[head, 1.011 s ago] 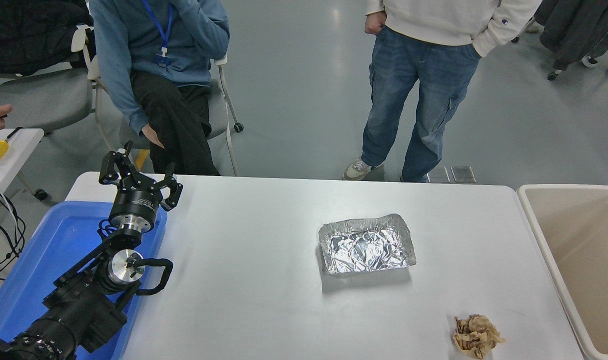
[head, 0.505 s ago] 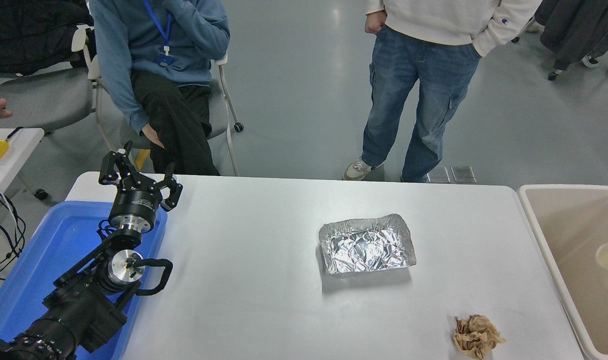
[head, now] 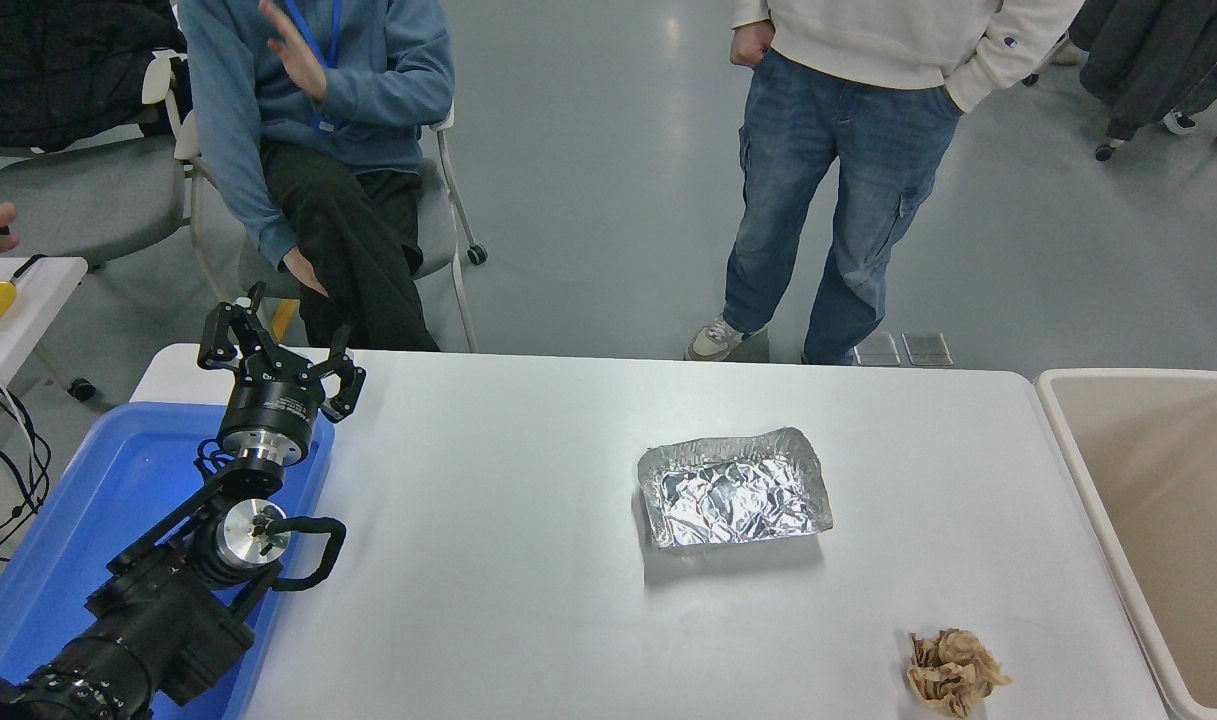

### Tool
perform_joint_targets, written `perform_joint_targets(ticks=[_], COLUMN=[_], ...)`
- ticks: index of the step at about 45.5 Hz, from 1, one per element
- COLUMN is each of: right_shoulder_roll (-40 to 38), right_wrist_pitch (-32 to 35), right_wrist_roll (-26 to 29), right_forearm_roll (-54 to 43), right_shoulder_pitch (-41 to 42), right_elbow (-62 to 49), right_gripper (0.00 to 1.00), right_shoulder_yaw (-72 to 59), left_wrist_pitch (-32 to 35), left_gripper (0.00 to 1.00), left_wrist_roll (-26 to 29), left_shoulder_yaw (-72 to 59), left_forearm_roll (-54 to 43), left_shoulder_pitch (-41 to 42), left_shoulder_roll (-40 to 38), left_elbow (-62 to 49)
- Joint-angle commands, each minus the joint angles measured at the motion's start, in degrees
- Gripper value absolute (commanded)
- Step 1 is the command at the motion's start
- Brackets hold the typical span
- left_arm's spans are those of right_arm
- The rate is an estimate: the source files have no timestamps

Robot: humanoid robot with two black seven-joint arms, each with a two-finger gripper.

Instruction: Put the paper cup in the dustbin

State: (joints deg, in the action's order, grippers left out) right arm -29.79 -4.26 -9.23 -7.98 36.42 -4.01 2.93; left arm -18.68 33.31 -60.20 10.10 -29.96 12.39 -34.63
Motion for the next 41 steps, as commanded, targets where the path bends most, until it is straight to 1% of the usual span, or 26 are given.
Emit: perform_joint_targets(ticks=[1, 9, 18, 26, 29, 33, 41], right_shoulder_roll=[-1.06, -2.02, -4.48, -4.49, -4.57, -5.98, -6.51], right_wrist_pitch=[2.67, 7.42, 11.90, 14.54, 15.34, 14.72, 14.89], right_wrist_roll=[0.00, 0.00, 0.09, 0.09, 0.18, 0.09, -0.44], right_forearm_roll=[3.49, 7.80, 12.10, 12.90, 12.90, 12.11, 11.93], right_shoulder_pitch=[2.33, 9.89, 13.76, 14.99, 15.70, 14.38, 13.32], right_elbow=[0.14, 0.14, 0.23, 0.75, 4.52, 11.90, 20.43], right_gripper=[1.00, 1.00, 1.00, 1.00, 1.00, 1.00, 1.00], right_shoulder_yaw=[3.13, 7.34, 13.94, 18.25, 20.79, 24.22, 26.33], left_wrist_pitch=[0.05, -0.04, 0.05, 0.05, -0.04, -0.04, -0.04], left_gripper=[1.00, 1.00, 1.00, 1.00, 1.00, 1.00, 1.00], left_wrist_roll=[0.00, 0.00, 0.00, 0.00, 0.00, 0.00, 0.00], left_shoulder_yaw=[0.00, 0.00, 0.00, 0.00, 0.00, 0.00, 0.00], left_forearm_roll=[0.00, 0.00, 0.00, 0.00, 0.00, 0.00, 0.00], left_shoulder_pitch=[-0.01, -0.01, -0.01, -0.09, -0.01, -0.01, -0.01], left_shoulder_roll=[0.00, 0.00, 0.00, 0.00, 0.00, 0.00, 0.00], left_elbow=[0.00, 0.00, 0.00, 0.00, 0.00, 0.00, 0.00])
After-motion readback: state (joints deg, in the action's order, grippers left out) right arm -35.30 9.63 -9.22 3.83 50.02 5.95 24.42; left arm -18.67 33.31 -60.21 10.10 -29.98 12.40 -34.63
